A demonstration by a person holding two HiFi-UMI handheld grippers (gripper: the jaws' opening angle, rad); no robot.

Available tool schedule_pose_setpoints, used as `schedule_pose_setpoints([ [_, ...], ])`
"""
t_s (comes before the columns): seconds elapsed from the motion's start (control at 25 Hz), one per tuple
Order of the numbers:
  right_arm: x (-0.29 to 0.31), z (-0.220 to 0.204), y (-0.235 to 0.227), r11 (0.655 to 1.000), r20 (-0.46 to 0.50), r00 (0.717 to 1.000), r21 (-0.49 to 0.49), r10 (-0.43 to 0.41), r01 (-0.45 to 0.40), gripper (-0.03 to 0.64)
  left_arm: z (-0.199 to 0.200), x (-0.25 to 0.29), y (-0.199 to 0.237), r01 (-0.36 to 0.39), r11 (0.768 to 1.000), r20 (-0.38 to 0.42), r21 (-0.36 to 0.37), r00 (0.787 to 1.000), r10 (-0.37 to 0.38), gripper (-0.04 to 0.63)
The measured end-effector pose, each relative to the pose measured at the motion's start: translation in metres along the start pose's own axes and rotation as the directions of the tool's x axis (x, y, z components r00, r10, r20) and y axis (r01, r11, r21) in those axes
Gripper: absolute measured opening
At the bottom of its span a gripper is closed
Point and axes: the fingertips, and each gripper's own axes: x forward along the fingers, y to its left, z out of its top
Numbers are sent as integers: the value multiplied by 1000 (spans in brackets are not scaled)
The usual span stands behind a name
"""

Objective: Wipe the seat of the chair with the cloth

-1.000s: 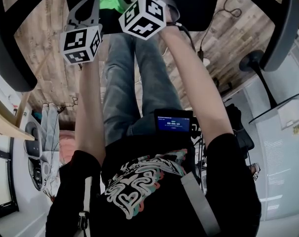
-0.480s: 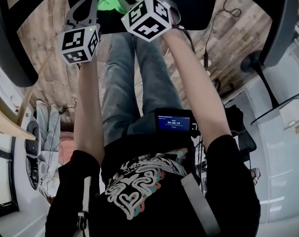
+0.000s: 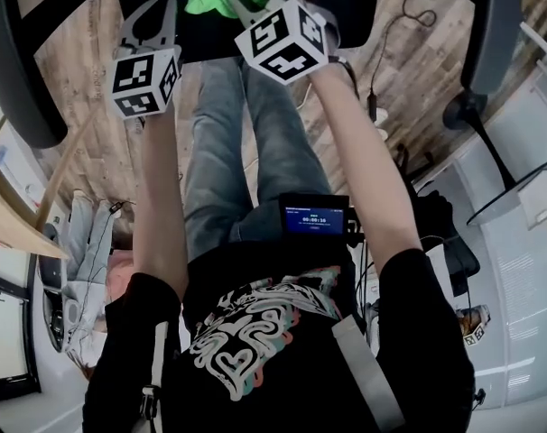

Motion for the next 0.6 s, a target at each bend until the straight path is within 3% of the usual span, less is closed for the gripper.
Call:
schedule_pose_setpoints([
  [0.28, -45, -3, -20, 996, 31, 996, 45, -80, 79, 103, 26, -19, -12, -2, 1000, 38, 25, 999, 1, -2],
  [0.6, -211, 10, 26, 981, 218, 957, 18, -193, 194, 103, 82, -142, -107, -70, 987, 187, 143, 981, 42, -2],
])
